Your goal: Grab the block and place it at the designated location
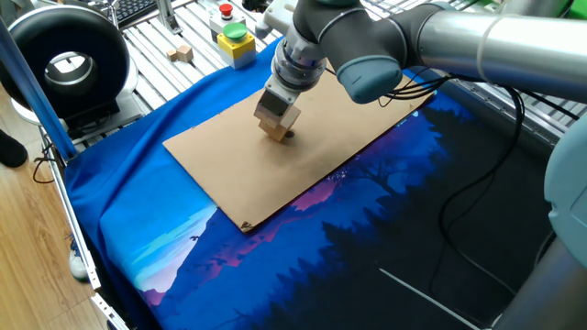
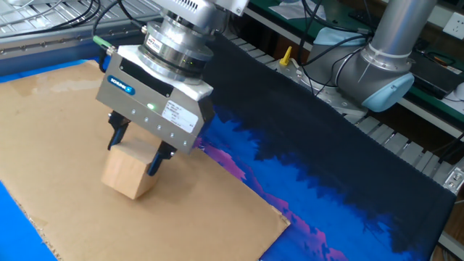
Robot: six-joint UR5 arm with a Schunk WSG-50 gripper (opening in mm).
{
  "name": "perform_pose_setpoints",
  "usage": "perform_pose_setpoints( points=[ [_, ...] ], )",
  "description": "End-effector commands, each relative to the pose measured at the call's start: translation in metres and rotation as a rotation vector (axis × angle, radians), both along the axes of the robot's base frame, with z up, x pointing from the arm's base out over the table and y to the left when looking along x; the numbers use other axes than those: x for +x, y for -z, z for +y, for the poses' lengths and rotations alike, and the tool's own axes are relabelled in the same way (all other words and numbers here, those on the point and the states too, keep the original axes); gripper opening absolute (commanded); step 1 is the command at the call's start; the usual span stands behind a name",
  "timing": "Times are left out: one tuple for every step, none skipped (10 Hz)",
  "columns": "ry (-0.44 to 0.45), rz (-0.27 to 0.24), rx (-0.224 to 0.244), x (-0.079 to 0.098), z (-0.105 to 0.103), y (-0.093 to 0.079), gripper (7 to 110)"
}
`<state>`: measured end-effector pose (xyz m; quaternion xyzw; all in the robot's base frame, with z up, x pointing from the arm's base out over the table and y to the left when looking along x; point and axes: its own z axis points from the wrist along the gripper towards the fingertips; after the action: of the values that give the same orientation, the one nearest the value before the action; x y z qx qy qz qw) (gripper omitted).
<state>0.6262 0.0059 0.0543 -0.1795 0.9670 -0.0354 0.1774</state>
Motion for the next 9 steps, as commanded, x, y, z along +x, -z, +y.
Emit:
perform_pose_setpoints(
  points=[
    [-0.022, 0.037, 0.05, -0.01, 0.012, 0.003, 7],
    [-0.037, 0.038, 0.05, -0.011, 0.013, 0.005, 7],
    [-0.042, 0.038, 0.041, -0.012, 0.011, 0.008, 7],
    [-0.046, 0.037, 0.029, -0.012, 0.009, 0.008, 7],
    [-0.046, 0.03, 0.017, -0.01, 0.006, 0.007, 7],
    [-0.04, 0.012, -0.009, -0.006, -0.001, 0.006, 7],
    [-0.034, -0.002, -0.016, -0.003, -0.003, 0.004, 7],
    [-0.031, -0.008, -0.022, -0.001, -0.004, 0.004, 7],
    [-0.031, -0.014, -0.022, 0.0, -0.004, 0.004, 7]
  ],
)
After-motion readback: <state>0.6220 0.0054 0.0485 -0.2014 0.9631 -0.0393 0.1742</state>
